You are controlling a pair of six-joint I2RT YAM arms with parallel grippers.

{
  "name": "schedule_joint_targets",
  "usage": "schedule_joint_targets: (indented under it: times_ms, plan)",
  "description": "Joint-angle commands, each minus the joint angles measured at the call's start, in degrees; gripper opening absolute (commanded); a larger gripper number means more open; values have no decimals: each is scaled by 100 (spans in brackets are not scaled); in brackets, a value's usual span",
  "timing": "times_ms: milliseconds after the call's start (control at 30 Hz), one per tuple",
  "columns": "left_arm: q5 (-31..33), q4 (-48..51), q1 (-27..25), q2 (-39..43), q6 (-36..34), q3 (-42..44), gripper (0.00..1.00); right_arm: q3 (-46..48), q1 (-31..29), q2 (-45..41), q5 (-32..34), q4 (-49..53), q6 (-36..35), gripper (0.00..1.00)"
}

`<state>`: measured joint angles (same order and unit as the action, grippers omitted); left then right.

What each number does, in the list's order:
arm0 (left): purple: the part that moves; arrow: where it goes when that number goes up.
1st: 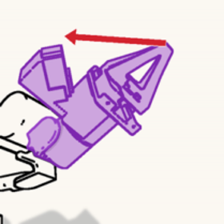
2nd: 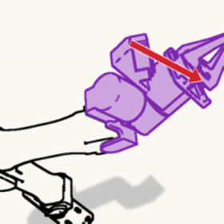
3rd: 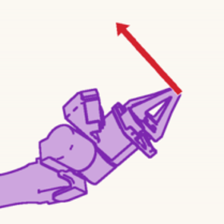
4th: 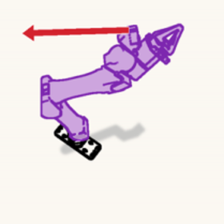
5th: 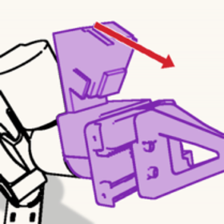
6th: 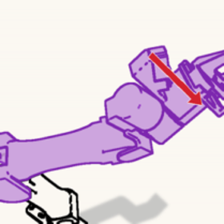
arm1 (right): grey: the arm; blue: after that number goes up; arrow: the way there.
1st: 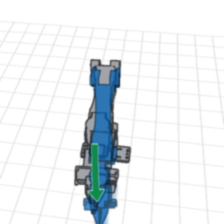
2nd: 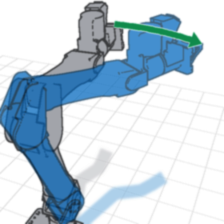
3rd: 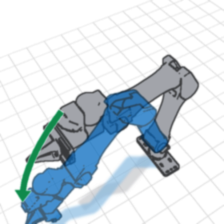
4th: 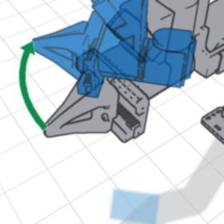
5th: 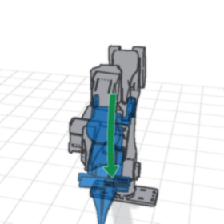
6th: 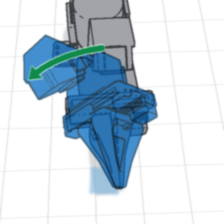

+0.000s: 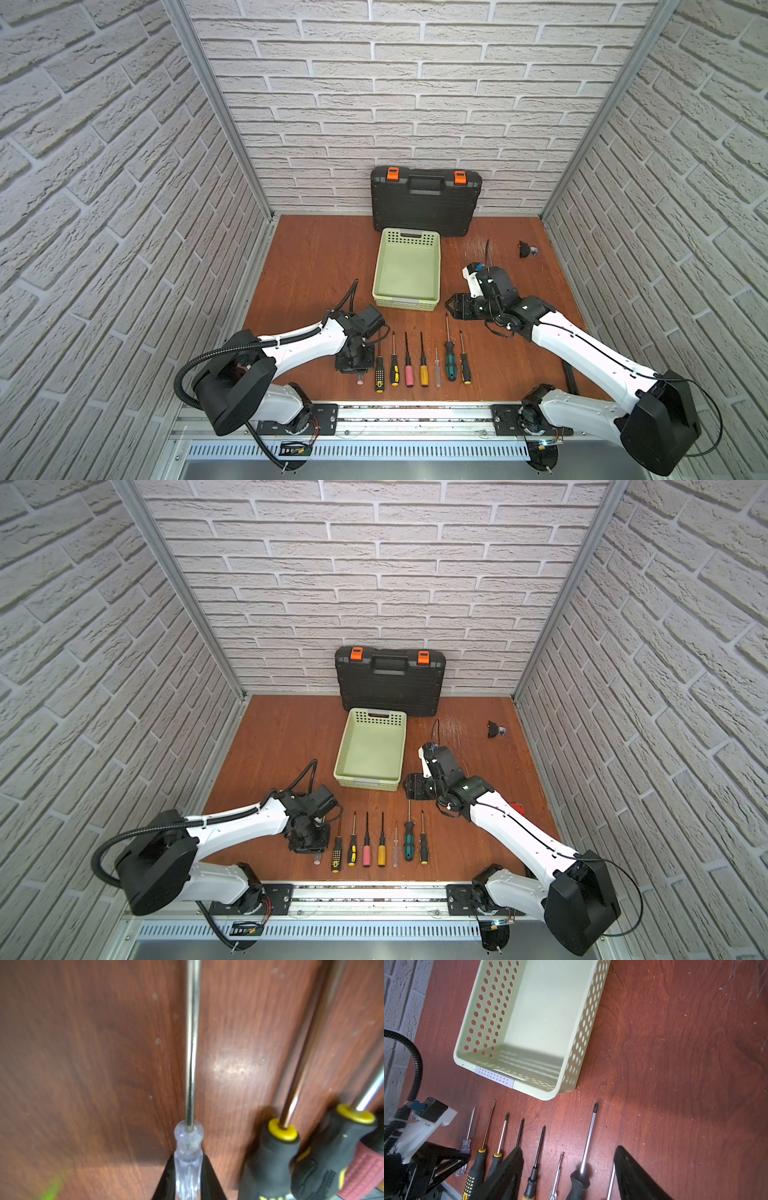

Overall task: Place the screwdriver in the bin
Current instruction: 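Lift the clear screwdriver with the left gripper and carry it over the basket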

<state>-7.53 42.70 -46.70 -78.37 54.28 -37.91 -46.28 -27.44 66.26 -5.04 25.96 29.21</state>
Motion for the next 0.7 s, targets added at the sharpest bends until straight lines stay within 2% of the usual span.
schedule_joint_targets:
  times_ms: [0, 233, 367, 533, 667]
  plan:
    - [145, 288, -33, 54, -13, -119, 0, 65, -44, -122, -61, -249, 83, 70]
    - [255, 1256, -35, 463, -345, -1315, 0, 87, -42, -280, -84, -179, 12, 70]
    - [165, 1740, 83, 308, -812, -2446, 0, 206, -42, -461, -77, -319, 67, 71]
    - [-175, 2033, 449, -511, -1591, -4179, 0, 327, -42, -652, -52, -406, 118, 71]
    - [-214, 2249, 682, -1685, -2238, -5668, 0, 211, -42, -705, -23, -265, -11, 71]
